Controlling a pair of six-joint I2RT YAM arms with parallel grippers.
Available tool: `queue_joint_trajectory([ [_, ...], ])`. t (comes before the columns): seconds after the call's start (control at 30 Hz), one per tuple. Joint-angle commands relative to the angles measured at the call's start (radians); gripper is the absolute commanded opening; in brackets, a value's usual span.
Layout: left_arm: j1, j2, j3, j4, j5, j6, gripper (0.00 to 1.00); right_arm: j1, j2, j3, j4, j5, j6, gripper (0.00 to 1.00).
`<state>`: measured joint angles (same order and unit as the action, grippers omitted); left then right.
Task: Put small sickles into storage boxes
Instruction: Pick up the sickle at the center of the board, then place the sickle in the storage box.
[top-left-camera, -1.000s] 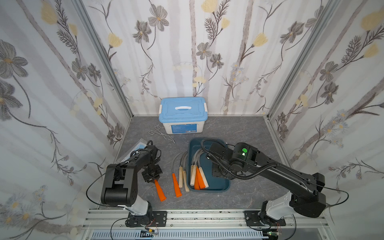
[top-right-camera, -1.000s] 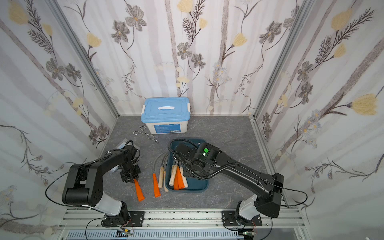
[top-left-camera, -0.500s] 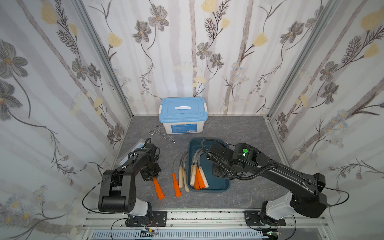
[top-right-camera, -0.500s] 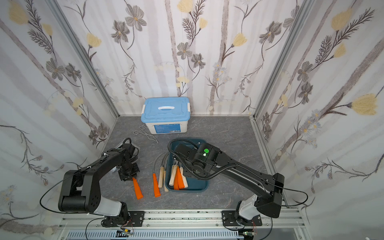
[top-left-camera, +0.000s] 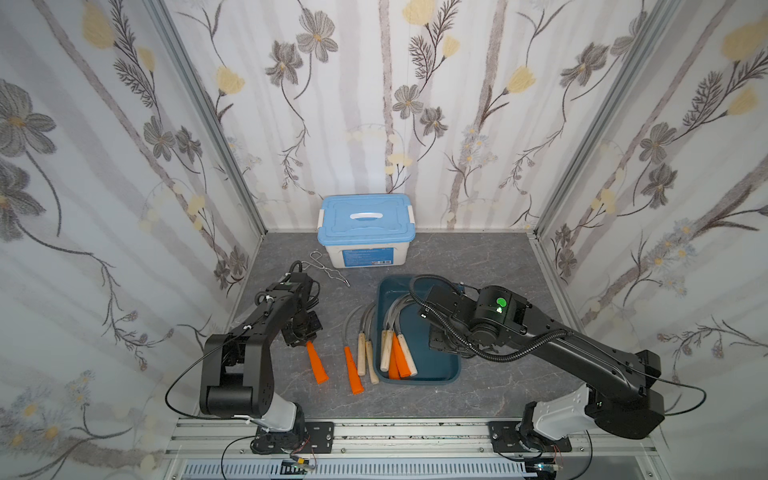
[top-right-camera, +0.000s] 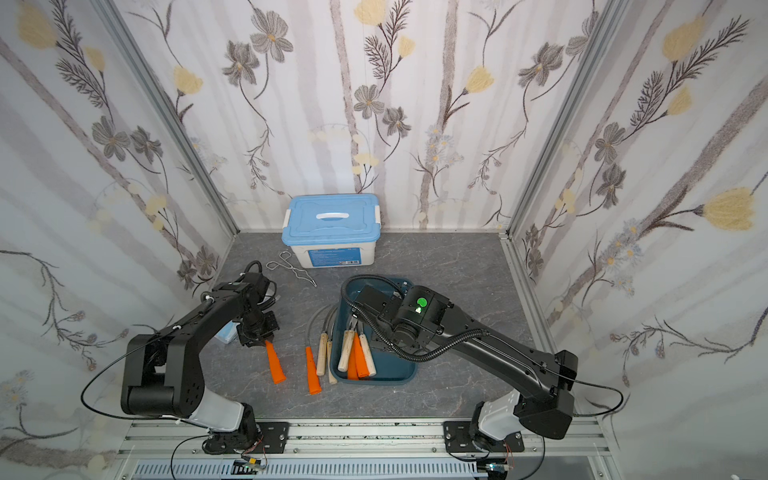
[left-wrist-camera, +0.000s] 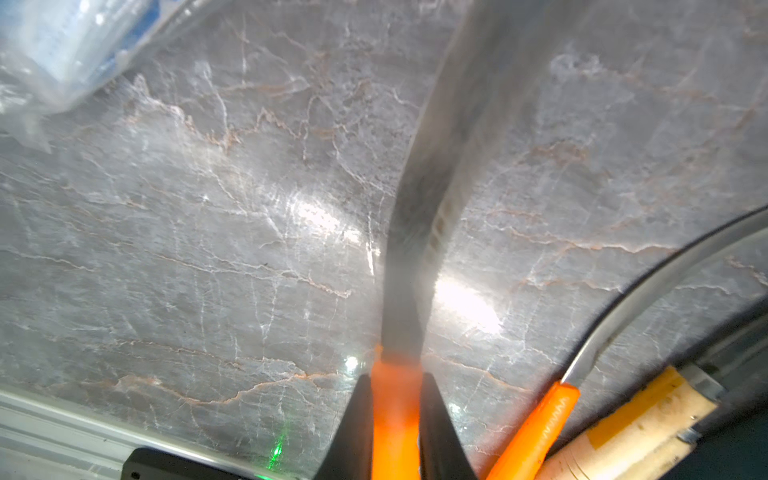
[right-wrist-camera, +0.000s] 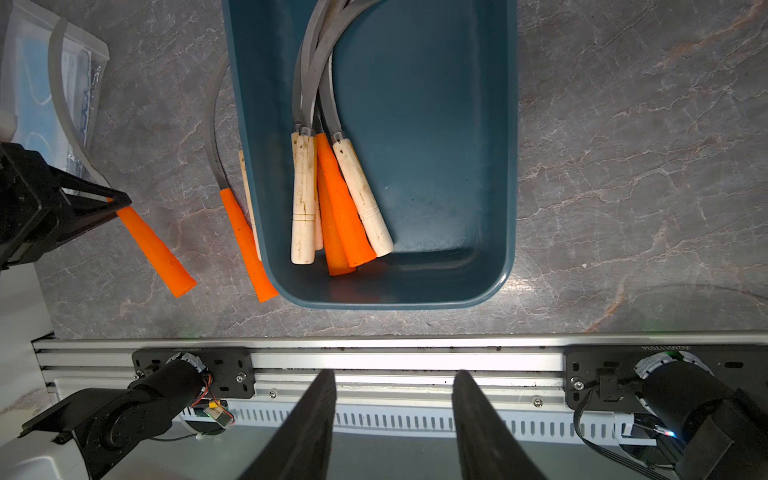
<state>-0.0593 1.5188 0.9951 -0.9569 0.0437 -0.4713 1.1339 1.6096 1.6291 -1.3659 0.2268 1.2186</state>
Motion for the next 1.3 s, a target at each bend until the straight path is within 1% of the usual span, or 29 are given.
queue_joint_trajectory([
  [0.0, -0.013, -0.003, 0.042, -0.051, -0.005, 0.009, 0.00, -0.011, 0.000, 0.009, 0.010, 0.037, 0.006, 0.48],
  [0.1, -0.031, 0.007, 0.094, -0.074, 0.012, 0.008, 0.00, -0.025, -0.006, 0.008, 0.010, 0.044, 0.006, 0.48],
  [0.13, -0.039, 0.011, 0.112, -0.081, 0.016, 0.012, 0.00, -0.029, -0.041, 0.006, 0.010, 0.049, 0.010, 0.48],
  [0.33, -0.089, 0.016, 0.230, -0.098, 0.046, 0.030, 0.00, -0.065, -0.097, -0.012, 0.010, 0.070, 0.012, 0.48],
  [0.53, -0.174, 0.052, 0.339, -0.101, 0.030, 0.073, 0.00, -0.092, -0.137, -0.030, 0.011, 0.082, 0.009, 0.48],
  [0.77, -0.273, 0.060, 0.390, -0.101, 0.016, 0.087, 0.00, -0.111, -0.177, -0.049, 0.010, 0.092, 0.011, 0.48],
  [0.93, -0.354, 0.065, 0.432, -0.106, 0.010, 0.092, 0.00, -0.117, -0.213, -0.104, 0.018, 0.074, 0.039, 0.48],
  [1.03, -0.406, 0.084, 0.451, -0.105, 0.016, 0.099, 0.00, -0.117, -0.248, -0.160, 0.054, 0.078, 0.081, 0.48],
  [1.07, -0.421, 0.098, 0.490, -0.102, 0.026, 0.099, 0.00, -0.118, -0.265, -0.182, 0.066, 0.082, 0.100, 0.49],
  [1.27, -0.524, 0.188, 0.620, -0.094, 0.033, 0.114, 0.00, -0.126, -0.374, -0.287, 0.101, 0.086, 0.175, 0.49],
])
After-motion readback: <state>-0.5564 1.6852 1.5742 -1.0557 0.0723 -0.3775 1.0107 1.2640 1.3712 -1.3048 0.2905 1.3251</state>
